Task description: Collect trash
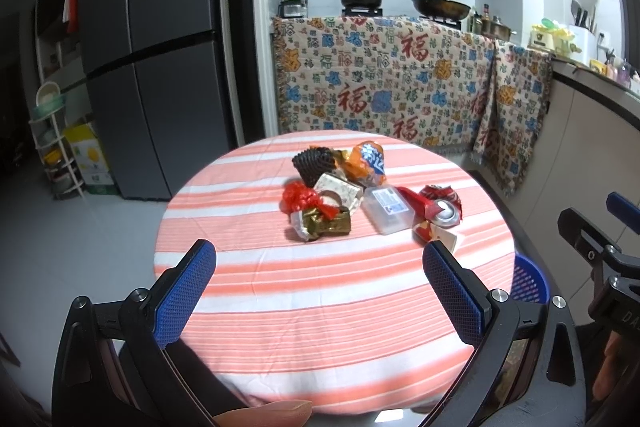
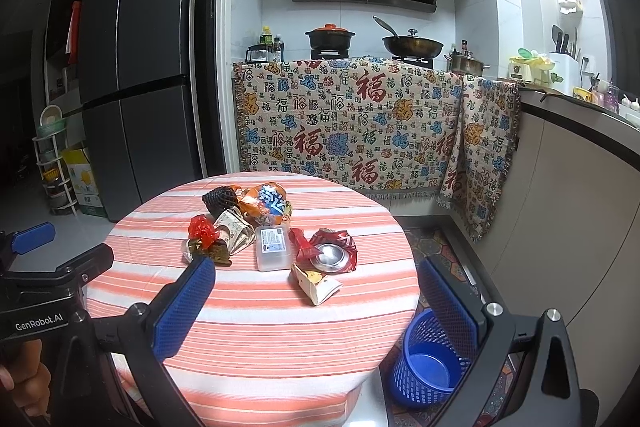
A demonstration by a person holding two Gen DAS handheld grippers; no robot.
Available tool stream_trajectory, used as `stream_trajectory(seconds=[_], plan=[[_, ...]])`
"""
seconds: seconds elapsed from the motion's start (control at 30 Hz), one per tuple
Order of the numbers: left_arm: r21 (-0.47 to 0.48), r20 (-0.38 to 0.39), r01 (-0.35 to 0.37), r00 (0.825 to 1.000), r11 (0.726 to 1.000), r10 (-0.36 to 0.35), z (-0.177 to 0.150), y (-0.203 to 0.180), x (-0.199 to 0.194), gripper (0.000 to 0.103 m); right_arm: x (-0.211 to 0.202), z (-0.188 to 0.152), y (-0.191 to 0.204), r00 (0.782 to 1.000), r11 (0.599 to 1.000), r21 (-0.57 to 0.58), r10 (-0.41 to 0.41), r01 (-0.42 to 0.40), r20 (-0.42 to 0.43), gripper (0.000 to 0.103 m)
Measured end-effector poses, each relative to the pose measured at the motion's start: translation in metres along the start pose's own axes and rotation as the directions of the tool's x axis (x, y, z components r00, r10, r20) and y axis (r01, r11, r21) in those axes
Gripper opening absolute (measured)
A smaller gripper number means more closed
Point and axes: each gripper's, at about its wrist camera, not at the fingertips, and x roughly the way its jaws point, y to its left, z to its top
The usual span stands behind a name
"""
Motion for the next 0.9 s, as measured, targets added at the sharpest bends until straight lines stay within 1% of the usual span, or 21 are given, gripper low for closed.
stream_trajectory(seconds=[0.57, 0.77, 0.9], plan=[[-0.004, -0.004, -0.003, 1.0, 1.0, 0.003, -0.001, 0.001, 0.001, 0.103, 0.001, -0.001, 0.0, 1.0, 1.0, 0.002, 0.004, -0.004, -0.003, 0.103], [-0.034, -0.016, -0.028, 0.999, 0.999, 0.027, -0.004, 0.018, 0.013, 0.103, 0.004, -0.003, -0.002, 1.0, 1.0, 0.005, 0.001, -0.001, -0.004, 0.103], [-0.048, -0.047, -0.046, 0.998, 0.998, 0.044, -0.006, 0.031, 0.03, 0.103, 0.014, -0.008, -0.003, 1.0, 1.0, 0.008, 0.003, -0.003, -0.026, 0.103]])
